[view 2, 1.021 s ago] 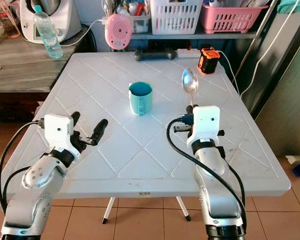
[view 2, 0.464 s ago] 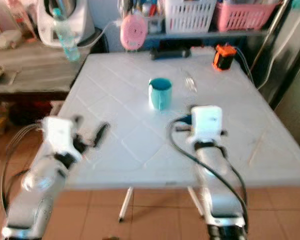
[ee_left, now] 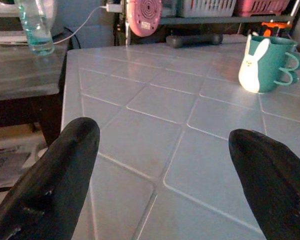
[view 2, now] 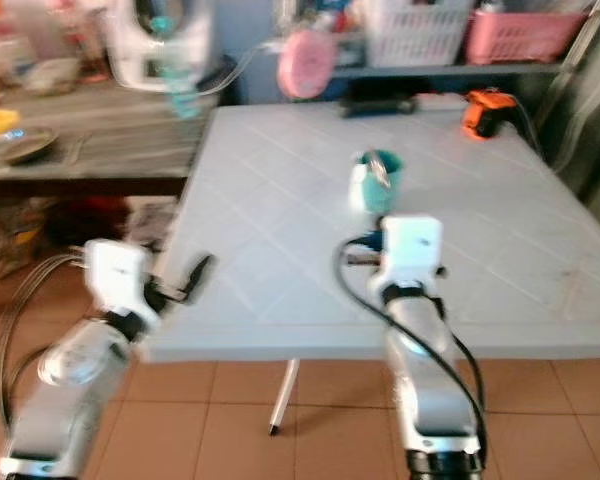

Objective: Setting the table

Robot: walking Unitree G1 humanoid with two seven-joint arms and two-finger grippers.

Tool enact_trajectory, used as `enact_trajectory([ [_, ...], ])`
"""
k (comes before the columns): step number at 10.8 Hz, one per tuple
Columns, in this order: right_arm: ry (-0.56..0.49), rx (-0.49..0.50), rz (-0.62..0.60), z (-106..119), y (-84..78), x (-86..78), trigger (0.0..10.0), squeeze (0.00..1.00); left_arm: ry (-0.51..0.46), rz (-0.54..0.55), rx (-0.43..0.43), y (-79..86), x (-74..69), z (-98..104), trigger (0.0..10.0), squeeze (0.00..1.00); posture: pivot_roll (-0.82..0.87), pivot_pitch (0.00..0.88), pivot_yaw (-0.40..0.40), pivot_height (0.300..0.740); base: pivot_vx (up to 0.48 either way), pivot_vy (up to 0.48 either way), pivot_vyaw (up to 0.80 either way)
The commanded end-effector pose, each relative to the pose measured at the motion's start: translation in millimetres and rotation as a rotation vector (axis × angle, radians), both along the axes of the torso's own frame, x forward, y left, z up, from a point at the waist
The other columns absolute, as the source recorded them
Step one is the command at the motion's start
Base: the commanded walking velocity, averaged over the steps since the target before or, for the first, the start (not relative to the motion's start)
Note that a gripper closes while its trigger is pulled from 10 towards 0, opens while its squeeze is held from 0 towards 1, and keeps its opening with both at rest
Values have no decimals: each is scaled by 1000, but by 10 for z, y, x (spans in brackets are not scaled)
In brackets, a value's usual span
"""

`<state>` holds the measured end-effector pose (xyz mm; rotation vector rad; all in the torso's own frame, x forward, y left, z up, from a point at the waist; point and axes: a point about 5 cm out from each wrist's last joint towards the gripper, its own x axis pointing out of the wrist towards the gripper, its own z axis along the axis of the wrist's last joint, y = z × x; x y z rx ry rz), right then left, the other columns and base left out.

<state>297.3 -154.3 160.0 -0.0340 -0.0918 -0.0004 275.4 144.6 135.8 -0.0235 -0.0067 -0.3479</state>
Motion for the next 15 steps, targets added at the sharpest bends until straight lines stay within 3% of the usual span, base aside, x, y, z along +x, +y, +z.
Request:
enact_trajectory([
  [1, -3, 12, -6, 21, -5, 8, 10000, 0, -4, -19, 6, 29, -2, -1, 10000, 0, 27, 38, 49, 740, 0, 0, 0],
  [6, 41, 81, -10, -45, 13, 20, 10000, 0, -10, -67, 11, -3, -30, -18, 10000, 0, 27, 41, 51, 740, 0, 0, 0],
  [10, 228, 297, 88, -305, 279, 104, 10000, 0, 61, -261, 57, -219, -192, -158, 10000, 0, 28, 45, 49, 740, 0, 0, 0],
  [11, 257, 341, 85, -356, 295, 116, 10000, 176, 72, -267, 59, -214, -178, -173, 10000, 0, 29, 46, 47, 740, 0, 0, 0],
  [12, 281, 355, 93, -396, 311, 112, 10000, 765, 74, -271, 60, -209, -175, -178, 10000, 0, 29, 47, 47, 740, 0, 0, 0],
  [15, 329, 350, 47, -466, 229, 121, 10000, 863, 86, -294, 63, -229, -202, -202, 10000, 0, 24, 54, 46, 740, 0, 0, 0],
])
